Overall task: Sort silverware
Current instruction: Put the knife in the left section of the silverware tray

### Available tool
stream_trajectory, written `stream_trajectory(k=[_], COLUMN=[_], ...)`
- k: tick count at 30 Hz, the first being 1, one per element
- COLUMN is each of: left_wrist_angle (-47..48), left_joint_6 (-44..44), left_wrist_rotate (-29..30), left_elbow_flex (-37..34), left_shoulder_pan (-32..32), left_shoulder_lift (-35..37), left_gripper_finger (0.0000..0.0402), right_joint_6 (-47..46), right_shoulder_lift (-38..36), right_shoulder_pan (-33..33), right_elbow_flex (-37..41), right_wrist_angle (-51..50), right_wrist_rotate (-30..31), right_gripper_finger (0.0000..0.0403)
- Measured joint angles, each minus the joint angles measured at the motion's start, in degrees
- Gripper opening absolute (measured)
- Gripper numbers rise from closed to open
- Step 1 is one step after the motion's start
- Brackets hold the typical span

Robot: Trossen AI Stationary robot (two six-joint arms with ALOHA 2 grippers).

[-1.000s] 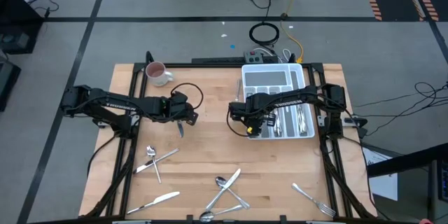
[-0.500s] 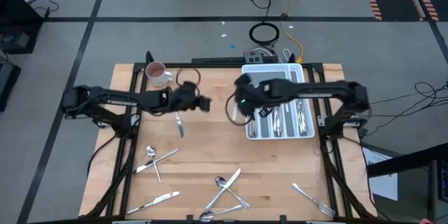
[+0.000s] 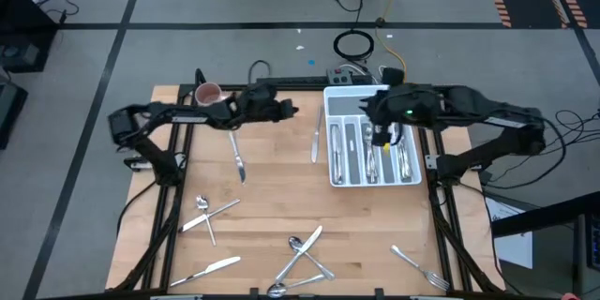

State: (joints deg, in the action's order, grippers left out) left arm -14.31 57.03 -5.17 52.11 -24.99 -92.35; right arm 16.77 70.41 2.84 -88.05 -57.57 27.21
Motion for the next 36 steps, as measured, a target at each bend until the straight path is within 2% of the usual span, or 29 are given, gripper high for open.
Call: stream_trajectory(k=[5,10,12,15,20,26,29,36], left_wrist_angle=[15.9,43.5,49.1,52.3,52.6,52.7,53.1,52.3], left_joint_6=[-9.9,-26.3,-31.4,-35.1,-37.4,-35.0,-34.0,-33.3], left_wrist_rotate=[-1.9,3.3,3.5,2.2,1.7,3.2,5.9,7.9], left_elbow_flex=[16.1,35.7,41.7,47.9,50.5,50.6,50.6,50.6], left_shoulder_pan=[3.1,4.0,3.9,4.3,5.7,5.6,5.7,5.6], left_shoulder_lift=[-9.4,-19.1,-23.1,-27.7,-32.5,-35.1,-35.5,-35.5], left_gripper_finger=[0.0003,0.0002,0.0002,0.0001,0.0001,0.0001,0.0000,0.0000], right_joint_6=[-3.8,-5.4,-5.4,-5.3,-5.6,-7.0,-7.1,-7.0], right_shoulder_lift=[-2.2,-2.4,-2.3,-2.2,-2.2,-2.2,-2.2,-2.2], right_shoulder_pan=[-1.3,-2.6,-3.2,-3.8,-3.8,-3.8,-3.8,-3.7], right_elbow_flex=[0.0,0.0,0.0,0.0,0.0,0.0,0.0,0.0], right_wrist_angle=[0.0,-0.1,-0.1,-0.2,-1.3,-2.7,-2.7,-2.7], right_wrist_rotate=[0.0,-0.1,0.0,-0.1,-0.1,-0.1,-0.1,-0.1], right_gripper_finger=[0.0059,0.0059,0.0059,0.0059,0.0059,0.0059,0.0059,0.0059])
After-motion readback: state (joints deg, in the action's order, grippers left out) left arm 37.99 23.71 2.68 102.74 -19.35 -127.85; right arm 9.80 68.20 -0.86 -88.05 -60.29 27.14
